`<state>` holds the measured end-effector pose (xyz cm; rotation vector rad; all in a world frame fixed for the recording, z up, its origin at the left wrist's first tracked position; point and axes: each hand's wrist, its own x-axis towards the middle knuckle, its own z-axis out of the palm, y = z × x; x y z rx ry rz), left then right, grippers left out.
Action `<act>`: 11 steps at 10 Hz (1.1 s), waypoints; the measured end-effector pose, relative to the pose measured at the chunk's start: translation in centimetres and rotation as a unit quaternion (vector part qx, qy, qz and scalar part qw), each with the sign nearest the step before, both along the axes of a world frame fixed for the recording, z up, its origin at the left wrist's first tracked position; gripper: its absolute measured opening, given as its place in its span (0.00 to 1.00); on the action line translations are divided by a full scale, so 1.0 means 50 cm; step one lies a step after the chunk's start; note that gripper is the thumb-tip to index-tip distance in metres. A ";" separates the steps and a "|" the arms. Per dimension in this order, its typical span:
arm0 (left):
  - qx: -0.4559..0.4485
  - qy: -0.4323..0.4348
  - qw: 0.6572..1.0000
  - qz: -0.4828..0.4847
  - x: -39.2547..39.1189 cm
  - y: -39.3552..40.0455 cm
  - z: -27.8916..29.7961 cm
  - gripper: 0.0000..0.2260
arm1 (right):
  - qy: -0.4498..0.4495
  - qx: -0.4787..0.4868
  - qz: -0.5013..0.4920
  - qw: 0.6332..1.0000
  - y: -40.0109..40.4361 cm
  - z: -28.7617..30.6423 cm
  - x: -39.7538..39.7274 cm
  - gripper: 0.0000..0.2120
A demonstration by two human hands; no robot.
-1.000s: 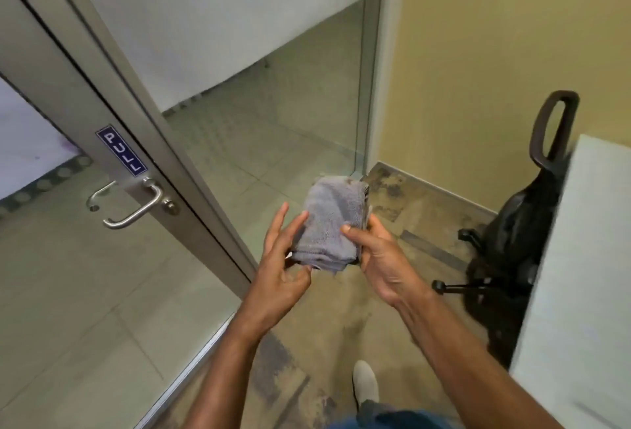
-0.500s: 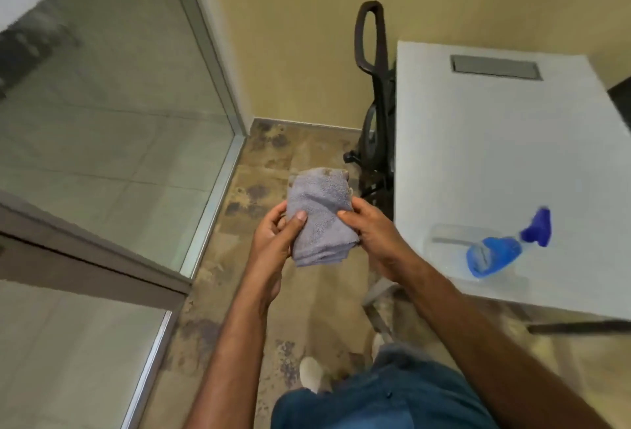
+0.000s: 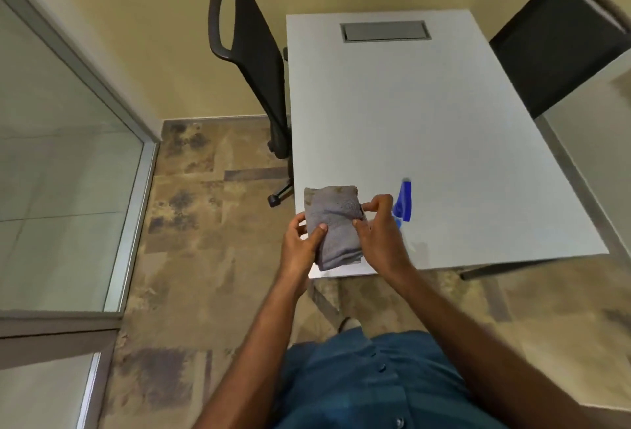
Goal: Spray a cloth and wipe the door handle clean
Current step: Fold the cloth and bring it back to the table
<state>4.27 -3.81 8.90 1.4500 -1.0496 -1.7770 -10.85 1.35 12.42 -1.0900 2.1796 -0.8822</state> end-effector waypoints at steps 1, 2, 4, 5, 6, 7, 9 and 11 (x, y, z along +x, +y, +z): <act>-0.003 -0.031 0.999 -0.015 -0.032 -0.005 -0.038 0.16 | 0.046 -0.002 0.026 0.999 0.001 -0.033 -0.017 0.10; 0.004 -0.087 0.996 -0.024 -0.077 -0.003 -0.092 0.15 | 0.079 0.005 0.076 0.994 0.005 -0.085 -0.048 0.07; 0.000 -0.186 0.978 -0.091 -0.113 -0.016 -0.160 0.23 | 0.146 0.094 0.155 0.973 0.006 -0.148 -0.068 0.25; -0.046 -0.248 0.954 -0.159 -0.127 -0.023 -0.166 0.25 | 0.201 0.134 0.184 0.953 0.000 -0.181 -0.071 0.28; -0.137 -0.354 0.901 -0.210 -0.152 -0.024 -0.170 0.21 | 0.208 0.154 0.188 0.948 -0.011 -0.227 -0.082 0.27; -0.180 -0.414 0.866 -0.214 -0.166 -0.018 -0.176 0.23 | 0.178 0.142 0.201 0.953 -0.008 -0.233 -0.090 0.24; -0.265 -0.538 0.748 -0.284 -0.169 -0.004 -0.195 0.45 | 0.204 0.147 0.206 0.946 -0.009 -0.259 -0.085 0.24; -0.277 -0.571 0.671 -0.383 -0.169 -0.030 -0.190 0.43 | 0.209 0.243 0.279 0.905 -0.025 -0.271 -0.089 0.17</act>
